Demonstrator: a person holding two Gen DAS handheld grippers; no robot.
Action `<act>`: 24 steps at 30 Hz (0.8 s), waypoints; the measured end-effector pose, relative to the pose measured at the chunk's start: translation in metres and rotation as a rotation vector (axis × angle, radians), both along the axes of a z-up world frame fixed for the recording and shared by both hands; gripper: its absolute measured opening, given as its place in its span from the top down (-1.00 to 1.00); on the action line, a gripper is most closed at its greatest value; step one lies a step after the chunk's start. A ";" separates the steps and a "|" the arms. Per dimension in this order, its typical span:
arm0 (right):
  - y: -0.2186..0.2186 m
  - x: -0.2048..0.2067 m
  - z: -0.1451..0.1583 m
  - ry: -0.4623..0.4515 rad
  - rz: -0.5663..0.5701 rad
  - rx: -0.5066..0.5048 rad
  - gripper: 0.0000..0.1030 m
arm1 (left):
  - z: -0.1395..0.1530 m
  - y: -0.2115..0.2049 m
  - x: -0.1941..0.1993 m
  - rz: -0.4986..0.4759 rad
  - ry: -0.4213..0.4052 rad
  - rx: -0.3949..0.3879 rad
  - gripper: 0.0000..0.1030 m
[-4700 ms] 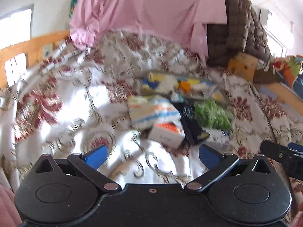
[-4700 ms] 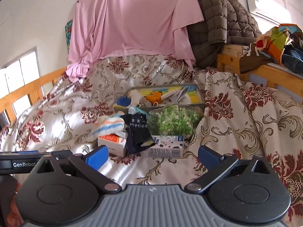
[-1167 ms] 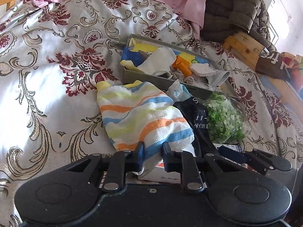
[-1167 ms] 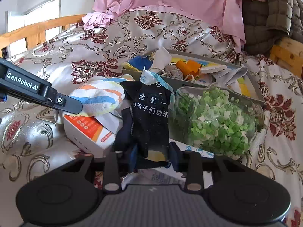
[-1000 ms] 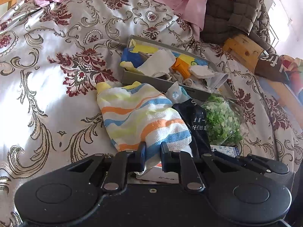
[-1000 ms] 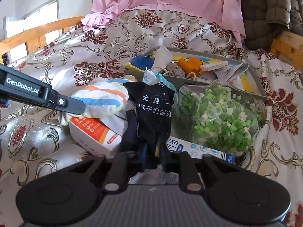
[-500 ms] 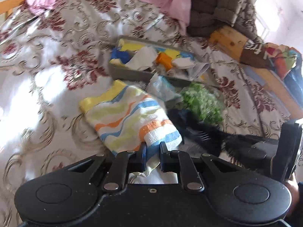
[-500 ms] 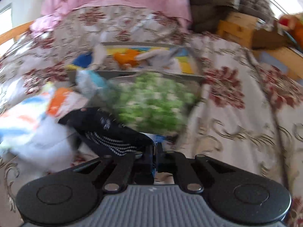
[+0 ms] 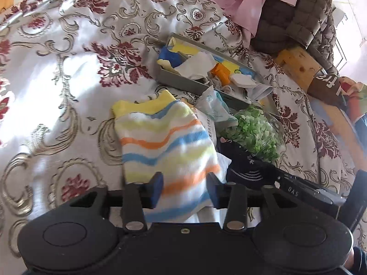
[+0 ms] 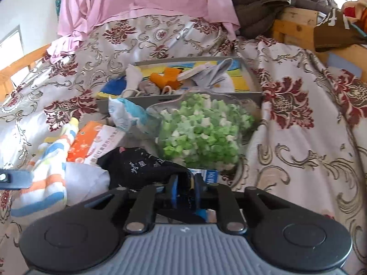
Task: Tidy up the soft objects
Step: 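Grasp the striped towel with the left tool while the right tool grasps the black cloth, then carry the striped towel and black cloth to the cartoon tray and open both tools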
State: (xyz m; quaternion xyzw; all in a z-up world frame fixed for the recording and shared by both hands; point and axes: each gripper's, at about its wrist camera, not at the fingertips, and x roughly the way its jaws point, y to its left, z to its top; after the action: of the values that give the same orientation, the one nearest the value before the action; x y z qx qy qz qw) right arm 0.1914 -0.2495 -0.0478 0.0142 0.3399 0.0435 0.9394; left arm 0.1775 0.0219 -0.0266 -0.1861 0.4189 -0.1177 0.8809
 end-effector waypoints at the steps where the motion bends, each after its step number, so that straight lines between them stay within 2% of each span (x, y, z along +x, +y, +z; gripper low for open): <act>1: 0.001 0.000 0.000 -0.002 0.008 0.005 0.34 | -0.002 -0.003 0.004 -0.003 -0.004 -0.005 0.03; 5: 0.008 0.002 -0.001 -0.014 0.039 0.003 0.04 | -0.004 -0.011 0.018 -0.024 -0.054 0.003 -0.19; 9: 0.017 0.003 -0.003 -0.029 0.075 -0.022 -0.15 | -0.006 -0.019 0.038 -0.043 -0.098 0.037 -0.20; 12: 0.023 0.005 -0.006 -0.037 0.096 -0.046 -0.27 | -0.010 -0.021 0.048 -0.063 -0.081 0.027 -0.14; 18: 0.039 0.007 -0.016 -0.048 0.136 -0.141 -0.31 | -0.016 -0.019 0.053 -0.048 -0.064 0.058 0.19; 20: 0.043 0.004 -0.019 -0.066 0.150 -0.176 -0.31 | -0.016 -0.016 0.053 -0.032 -0.061 0.063 0.42; 21: 0.044 0.004 -0.019 -0.069 0.153 -0.181 -0.30 | -0.015 -0.015 0.054 -0.025 -0.060 0.064 0.46; 24: 0.042 0.003 -0.020 -0.065 0.159 -0.160 -0.15 | -0.014 -0.011 0.053 -0.006 -0.060 0.047 0.62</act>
State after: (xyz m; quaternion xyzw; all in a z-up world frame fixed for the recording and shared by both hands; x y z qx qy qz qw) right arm 0.1940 -0.2074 -0.0675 -0.0894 0.3119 0.0912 0.9415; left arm 0.2301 0.0112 -0.0403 -0.1604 0.3955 -0.1158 0.8969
